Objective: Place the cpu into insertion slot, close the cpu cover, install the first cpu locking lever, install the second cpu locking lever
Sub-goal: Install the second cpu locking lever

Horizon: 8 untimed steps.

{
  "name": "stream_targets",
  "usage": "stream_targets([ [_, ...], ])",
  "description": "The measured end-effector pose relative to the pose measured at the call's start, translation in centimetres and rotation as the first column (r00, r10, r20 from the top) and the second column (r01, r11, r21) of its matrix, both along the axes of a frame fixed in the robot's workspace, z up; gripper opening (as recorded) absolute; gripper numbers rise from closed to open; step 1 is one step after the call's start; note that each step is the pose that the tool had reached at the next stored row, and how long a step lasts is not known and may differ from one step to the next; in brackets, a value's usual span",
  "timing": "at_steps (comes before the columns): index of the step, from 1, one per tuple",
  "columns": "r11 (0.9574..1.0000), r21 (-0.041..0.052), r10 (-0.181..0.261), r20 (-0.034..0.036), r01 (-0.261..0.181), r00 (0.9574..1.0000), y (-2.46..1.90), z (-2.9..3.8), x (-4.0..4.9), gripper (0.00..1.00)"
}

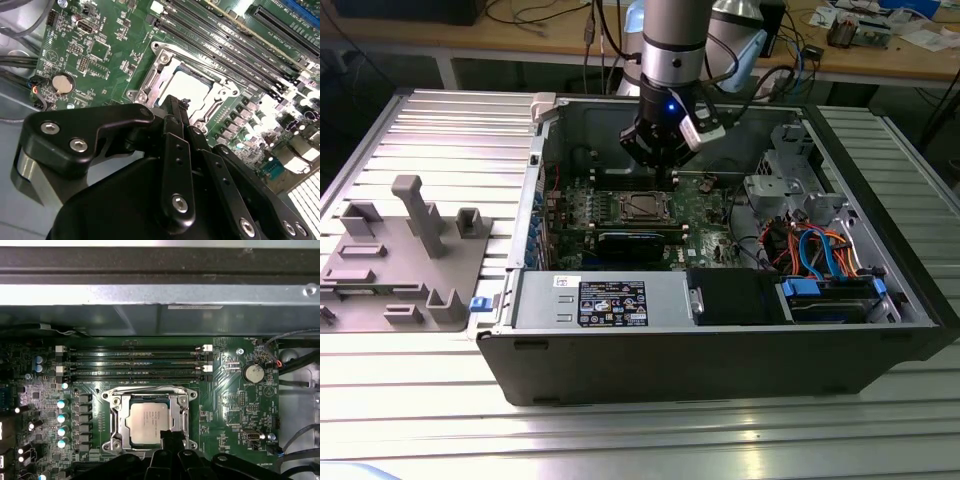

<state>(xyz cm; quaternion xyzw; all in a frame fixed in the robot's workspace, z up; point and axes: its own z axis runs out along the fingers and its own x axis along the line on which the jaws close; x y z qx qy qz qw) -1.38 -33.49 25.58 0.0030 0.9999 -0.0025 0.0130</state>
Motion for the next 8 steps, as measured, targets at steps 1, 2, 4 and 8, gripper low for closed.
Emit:
stream_targets([
  [1, 1.0, 0.0, 0.0, 0.0, 0.0, 1.0, 0.0, 0.09, 0.0, 0.11],
  [2, 1.0, 0.0001, 0.0, 0.0001, 0.0, 1.0, 0.0, 0.13, 0.0, 0.11],
  [4, 1.0, 0.0001, 0.0, 0.0, 0.0, 1.0, -0.05, 0.14, 0.01, 0.11],
  [8, 1.0, 0.0, 0.0, 0.0, 0.0, 1.0, -0.79, 0.15, -0.02, 0.11],
])
